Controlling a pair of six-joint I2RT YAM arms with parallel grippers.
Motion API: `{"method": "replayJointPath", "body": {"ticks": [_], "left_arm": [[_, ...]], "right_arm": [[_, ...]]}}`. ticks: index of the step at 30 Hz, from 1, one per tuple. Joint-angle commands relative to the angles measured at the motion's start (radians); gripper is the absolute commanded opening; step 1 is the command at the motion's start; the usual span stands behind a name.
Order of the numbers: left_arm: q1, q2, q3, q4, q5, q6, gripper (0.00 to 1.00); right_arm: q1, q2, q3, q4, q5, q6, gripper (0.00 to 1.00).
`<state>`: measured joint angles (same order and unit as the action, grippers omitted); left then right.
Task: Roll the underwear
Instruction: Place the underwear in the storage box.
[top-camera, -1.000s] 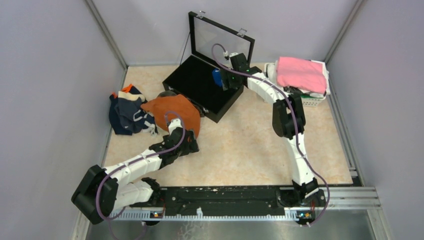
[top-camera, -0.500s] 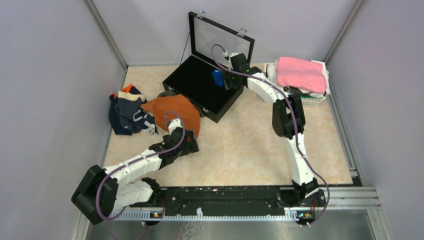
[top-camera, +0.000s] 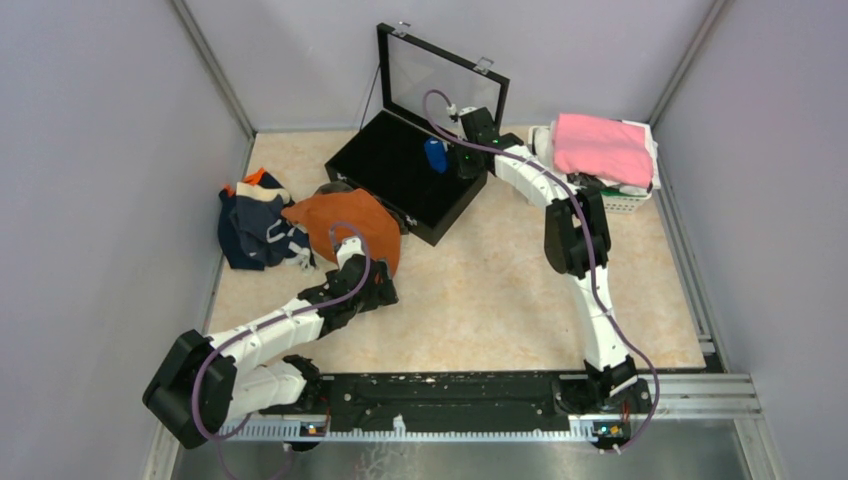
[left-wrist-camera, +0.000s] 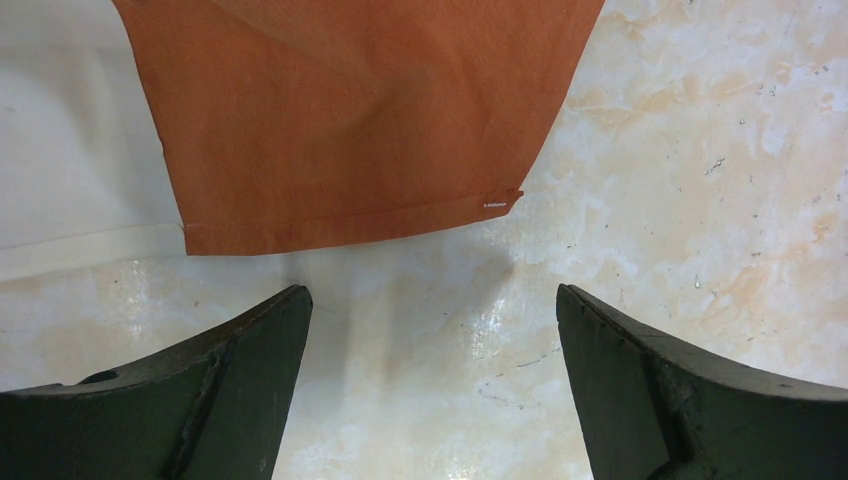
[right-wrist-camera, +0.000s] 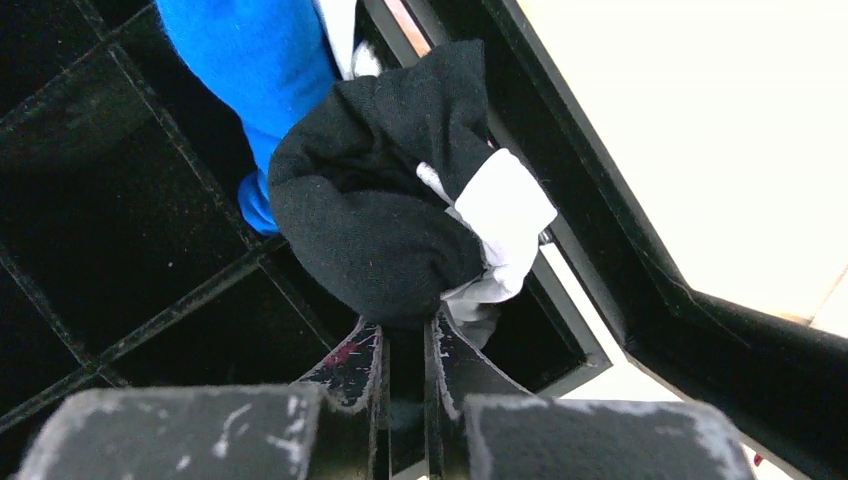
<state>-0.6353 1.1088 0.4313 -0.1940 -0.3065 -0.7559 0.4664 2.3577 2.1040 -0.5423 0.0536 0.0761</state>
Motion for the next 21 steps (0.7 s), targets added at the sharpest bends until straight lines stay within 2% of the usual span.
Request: {"method": "replayJointPath", "body": {"ticks": [1,11,15,16,21], "left_arm": [[0.007,0.017,-0.005,-0.007,0.024,0.009,0.98],[0.008,0.023,-0.002,-0.004,0.029,0.011,0.98],[0.008,0.021,0.000,-0.009,0.029,0.010,0.98],[0.008,0.020,0.000,-0.011,0.026,0.010,0.98],[0.008,0.004,0.000,-0.020,0.018,0.008,0.98]], "right_arm": [[-0.011,0.009,0.032,-0.068,0.037,0.020,0.00],[-0.013,0.080,0.082,-0.193,0.091,0.004,0.00],[-0.013,0.085,0.089,-0.186,0.091,0.001,0.00],[-0.012,0.078,0.085,-0.177,0.092,0.001,0.02],[-0.012,-0.001,0.042,-0.102,0.061,-0.007,0.34]]}}
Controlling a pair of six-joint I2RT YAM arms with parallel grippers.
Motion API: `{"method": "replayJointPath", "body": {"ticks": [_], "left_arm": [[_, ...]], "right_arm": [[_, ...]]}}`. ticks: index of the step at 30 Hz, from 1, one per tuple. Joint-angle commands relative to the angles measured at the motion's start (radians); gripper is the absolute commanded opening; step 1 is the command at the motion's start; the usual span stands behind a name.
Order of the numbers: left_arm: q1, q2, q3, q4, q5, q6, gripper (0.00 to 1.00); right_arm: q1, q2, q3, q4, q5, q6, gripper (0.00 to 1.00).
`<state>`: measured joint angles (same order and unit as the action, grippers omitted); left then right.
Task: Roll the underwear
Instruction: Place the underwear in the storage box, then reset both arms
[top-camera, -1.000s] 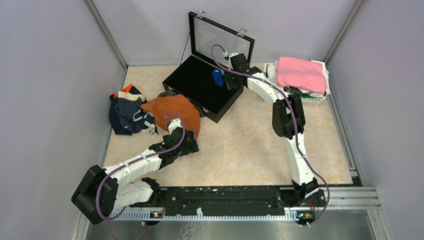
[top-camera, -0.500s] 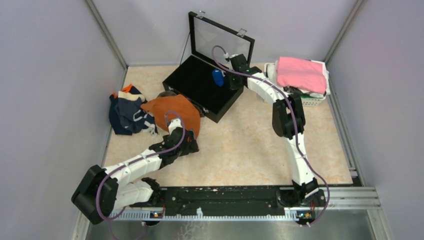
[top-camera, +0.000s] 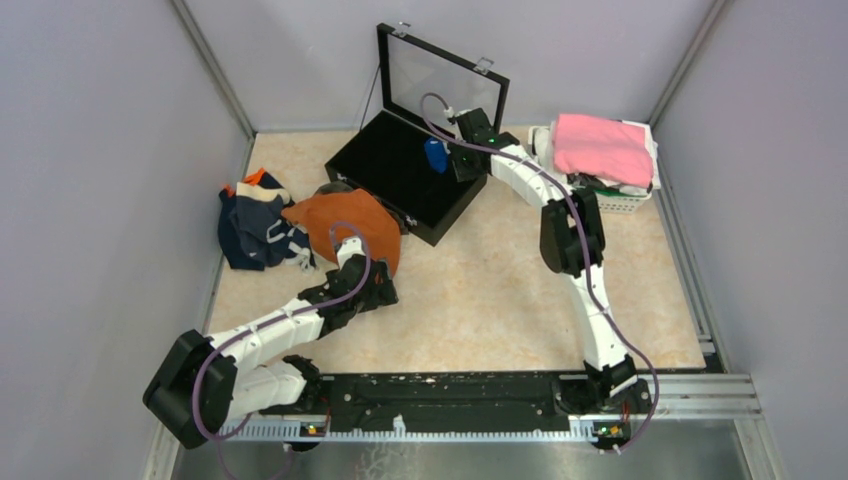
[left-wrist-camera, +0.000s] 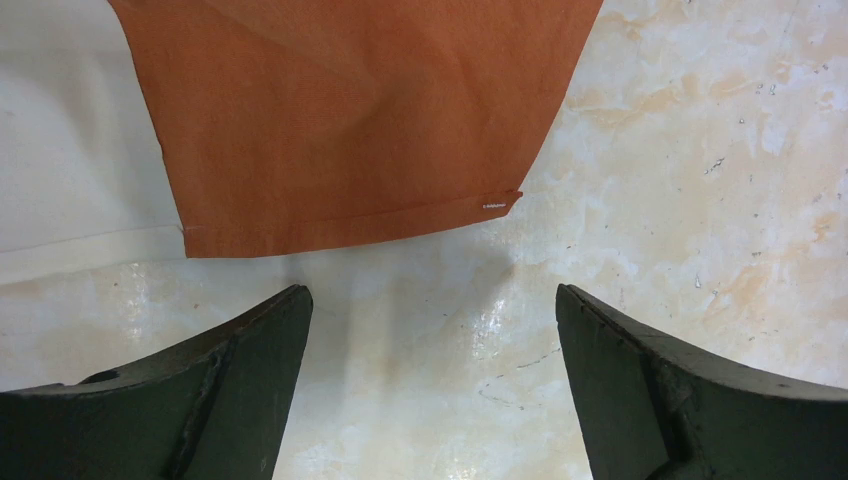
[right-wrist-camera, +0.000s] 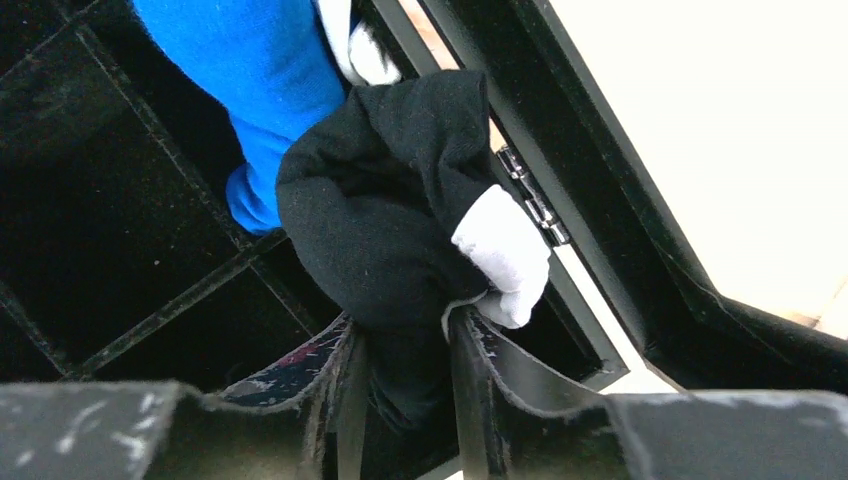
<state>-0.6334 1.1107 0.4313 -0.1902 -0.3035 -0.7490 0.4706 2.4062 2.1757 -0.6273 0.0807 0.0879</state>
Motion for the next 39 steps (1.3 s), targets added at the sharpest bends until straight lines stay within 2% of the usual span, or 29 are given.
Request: {"method": "replayJointPath", "body": {"ticks": [1,10,17,22,28,31,36,39], "left_arm": [[0.007,-0.002,0.000,-0.026,0.013,0.001,0.98],[0.009,-0.025,0.020,-0.049,0.001,0.003,0.98],[0.010,-0.046,0.038,-0.063,-0.018,0.012,0.98],[0.010,-0.135,0.060,-0.074,-0.044,0.036,0.99],[0.012,-0.244,0.146,-0.113,-0.116,0.093,0.99],[0.011,-0.273,0.197,-0.147,-0.159,0.115,0.99],[0.012,-0.317,0.271,-0.208,-0.224,0.156,0.99],[0.012,-0.345,0.314,-0.265,-0.263,0.185,0.99]], "right_arm": [[-0.017,-0.068,-0.043,0.004,0.023,-0.020,0.40],[-0.016,-0.235,-0.093,0.093,-0.030,-0.022,0.65],[-0.017,-0.425,-0.236,0.150,-0.111,-0.017,0.70],[-0.017,-0.651,-0.461,0.234,-0.184,0.003,0.75],[-0.018,-1.034,-0.871,0.448,-0.188,0.083,0.79],[-0.017,-1.218,-1.057,0.524,-0.178,0.116,0.85],[-0.018,-1.481,-1.226,0.446,-0.074,0.090,0.98],[-0.017,-1.631,-1.291,0.362,-0.015,0.091,0.99]]}}
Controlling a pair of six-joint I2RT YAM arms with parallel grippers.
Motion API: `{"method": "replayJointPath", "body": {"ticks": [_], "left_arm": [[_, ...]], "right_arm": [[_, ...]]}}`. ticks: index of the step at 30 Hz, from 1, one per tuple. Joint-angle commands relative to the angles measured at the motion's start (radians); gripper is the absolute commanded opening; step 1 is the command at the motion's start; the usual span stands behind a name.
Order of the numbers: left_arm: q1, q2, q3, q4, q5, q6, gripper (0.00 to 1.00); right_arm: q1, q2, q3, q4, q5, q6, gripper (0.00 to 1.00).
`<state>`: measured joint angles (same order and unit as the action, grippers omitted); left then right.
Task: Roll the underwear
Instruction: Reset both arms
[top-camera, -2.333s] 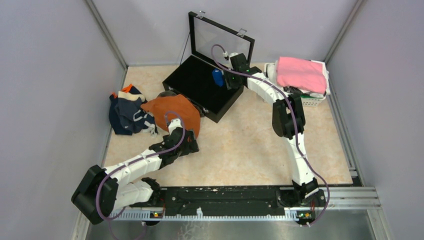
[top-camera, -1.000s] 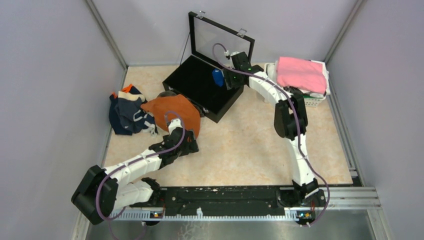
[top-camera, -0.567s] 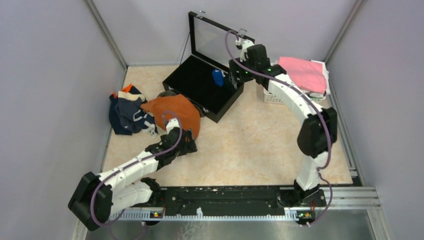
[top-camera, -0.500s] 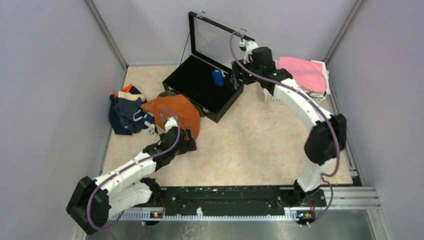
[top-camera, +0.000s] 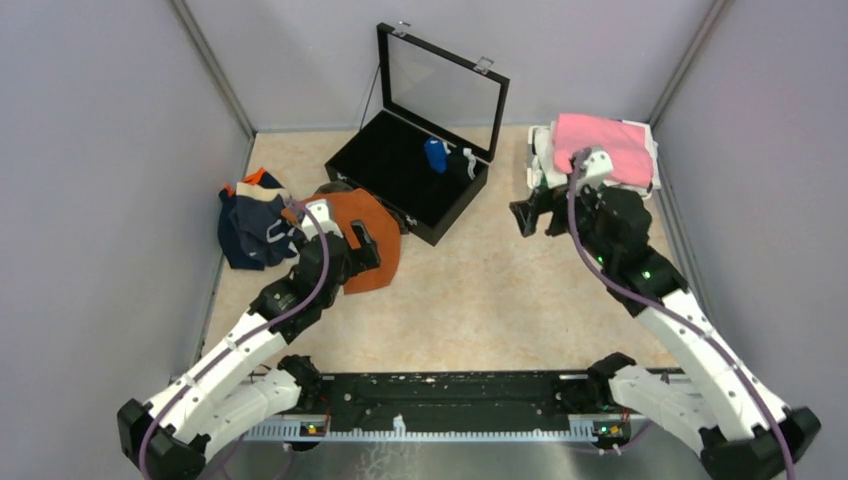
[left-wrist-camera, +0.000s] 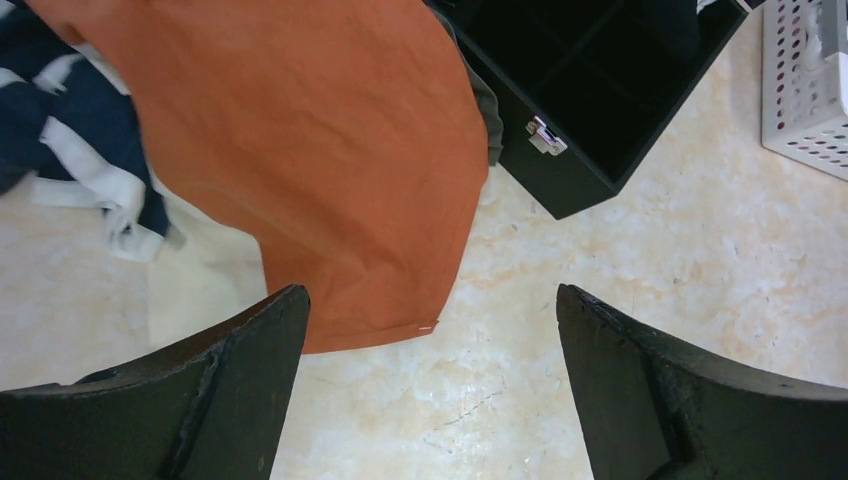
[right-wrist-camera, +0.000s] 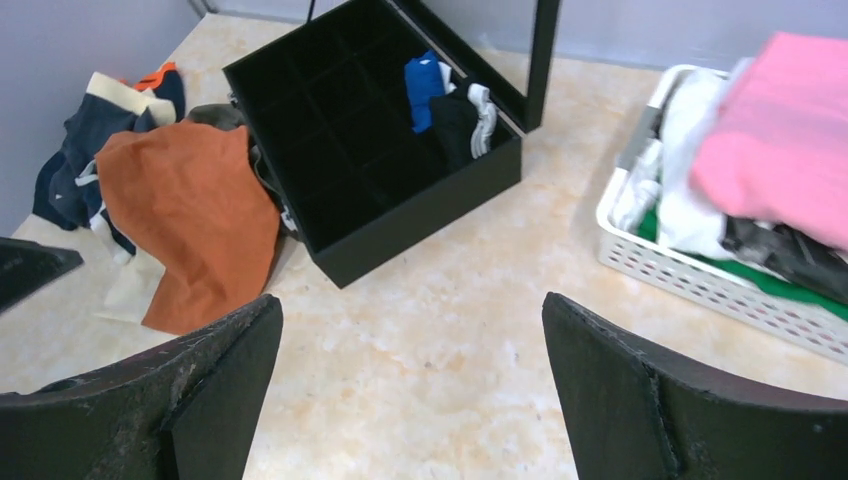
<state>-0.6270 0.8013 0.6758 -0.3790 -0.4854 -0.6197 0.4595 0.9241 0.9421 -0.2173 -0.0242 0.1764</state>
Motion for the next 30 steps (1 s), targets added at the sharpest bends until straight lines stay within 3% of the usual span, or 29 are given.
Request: {"method": "replayJointPath", "body": {"ticks": [1,11,17,22,30], "left_arm": [[0.005,-0.048,0.082,-0.099,-0.099,0.063,0.99],[0.004,-0.168,0.131,-0.149,-0.097,0.211,0.99],[0.003,-0.196,0.137,-0.176,-0.125,0.193,0.99],[0.004,-0.237,0.092,-0.189,-0.140,0.112,0.99],[0.004,-0.250,0.094,-0.201,-0.200,0.127,0.99]], "right_arm": [[-0.007,-0.196,-0.078,-0.070,0.103,0.016,0.99],[-0.007,-0.603,-0.300,-0.072,0.356,0.048,0.99],[-0.007,-0.627,-0.299,-0.122,0.390,0.040,0.99],[-0.008,-0.622,-0.338,-0.140,0.302,0.063,0.99],[-0.006,-0.591,-0.347,-0.172,0.237,0.070,0.99]]}}
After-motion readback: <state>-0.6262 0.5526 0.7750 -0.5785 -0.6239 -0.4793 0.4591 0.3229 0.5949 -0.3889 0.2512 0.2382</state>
